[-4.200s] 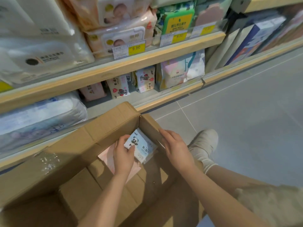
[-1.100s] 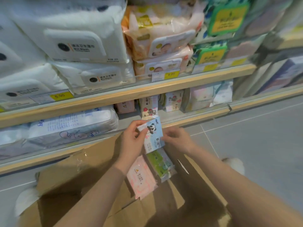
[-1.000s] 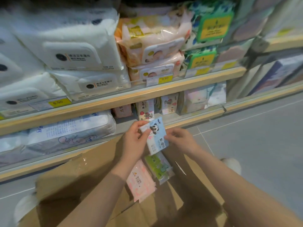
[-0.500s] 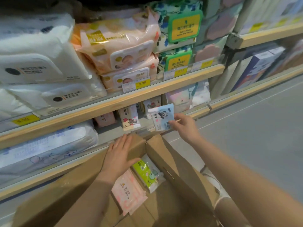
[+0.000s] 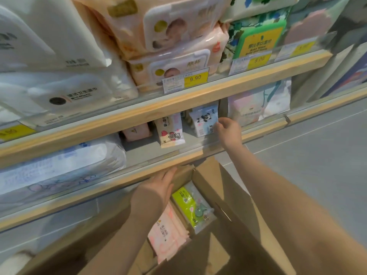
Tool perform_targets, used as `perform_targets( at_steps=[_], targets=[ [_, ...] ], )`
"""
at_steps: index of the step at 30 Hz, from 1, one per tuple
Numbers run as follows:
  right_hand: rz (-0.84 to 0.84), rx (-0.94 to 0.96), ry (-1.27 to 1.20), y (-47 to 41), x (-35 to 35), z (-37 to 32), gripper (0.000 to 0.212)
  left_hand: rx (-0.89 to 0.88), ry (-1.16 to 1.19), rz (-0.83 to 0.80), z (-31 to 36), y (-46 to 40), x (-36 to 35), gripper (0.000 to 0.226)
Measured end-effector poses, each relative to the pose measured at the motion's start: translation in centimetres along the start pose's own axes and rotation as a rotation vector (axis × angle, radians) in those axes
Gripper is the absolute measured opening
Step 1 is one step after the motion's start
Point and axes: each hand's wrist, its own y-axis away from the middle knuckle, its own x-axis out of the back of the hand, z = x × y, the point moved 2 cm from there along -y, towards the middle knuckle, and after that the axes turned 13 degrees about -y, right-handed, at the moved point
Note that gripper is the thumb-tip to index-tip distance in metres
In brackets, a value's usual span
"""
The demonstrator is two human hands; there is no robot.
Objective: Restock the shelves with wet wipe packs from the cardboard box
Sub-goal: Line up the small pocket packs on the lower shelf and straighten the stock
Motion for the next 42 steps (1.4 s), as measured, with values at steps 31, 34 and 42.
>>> perform_targets(
  at_steps=[31, 34, 42],
  targets=[
    [-0.237, 0.192, 0.591, 24.0, 7.1, 3.6, 0.065, -0.097, 0.183, -0.163, 7.1, 7.3, -2.9, 0.055],
    [-0.221, 0.214, 0.585, 24.0, 7.1, 3.7, 0.054, 0.011, 0.132, -0.358, 7.6, 6.7, -5.4, 0.08],
    [-0.21, 0.272, 0.602, 23.7, 6.9, 4.2, 0.047, 0.141, 0.196, -0.432, 8.8, 4.2, -8.0, 0.104]
  ],
)
